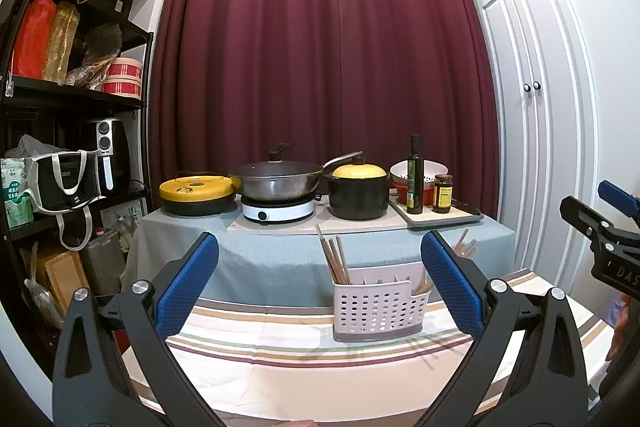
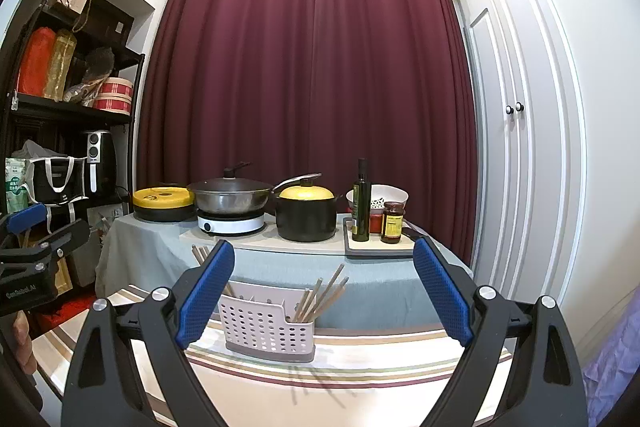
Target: Organize utensils
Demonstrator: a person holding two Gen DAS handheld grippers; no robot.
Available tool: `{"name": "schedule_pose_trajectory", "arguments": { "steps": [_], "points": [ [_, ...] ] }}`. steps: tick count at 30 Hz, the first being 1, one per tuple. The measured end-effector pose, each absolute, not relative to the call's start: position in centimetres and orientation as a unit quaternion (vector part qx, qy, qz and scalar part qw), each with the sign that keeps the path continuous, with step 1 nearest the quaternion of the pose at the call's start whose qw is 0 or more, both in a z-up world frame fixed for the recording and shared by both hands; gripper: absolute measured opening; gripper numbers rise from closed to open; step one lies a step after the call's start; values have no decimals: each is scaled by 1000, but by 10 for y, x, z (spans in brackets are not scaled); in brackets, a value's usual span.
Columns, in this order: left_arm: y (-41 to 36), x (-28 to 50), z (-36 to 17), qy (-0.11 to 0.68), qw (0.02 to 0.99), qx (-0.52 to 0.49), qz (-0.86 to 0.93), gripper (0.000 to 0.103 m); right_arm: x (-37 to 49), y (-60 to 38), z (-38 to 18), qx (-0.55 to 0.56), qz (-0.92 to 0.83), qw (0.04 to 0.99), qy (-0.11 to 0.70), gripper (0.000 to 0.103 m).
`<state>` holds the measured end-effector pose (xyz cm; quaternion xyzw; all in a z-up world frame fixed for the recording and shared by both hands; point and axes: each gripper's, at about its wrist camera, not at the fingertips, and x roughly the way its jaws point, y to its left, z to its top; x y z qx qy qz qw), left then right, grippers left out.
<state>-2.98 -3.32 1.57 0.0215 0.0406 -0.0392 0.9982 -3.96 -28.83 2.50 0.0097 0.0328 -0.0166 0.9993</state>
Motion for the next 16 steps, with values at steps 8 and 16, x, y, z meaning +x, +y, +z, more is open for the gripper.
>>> {"name": "schedule_pose_trajectory", "arguments": {
  "steps": [8, 16],
  "points": [
    [-28, -19, 14, 51, 998, 2, -48, 99, -32, -291, 20, 11, -17, 999, 43, 88],
    [-17, 20, -7, 94, 995, -1, -24, 99, -7, -298, 7, 13, -28, 997, 67, 88]
  ]
}}
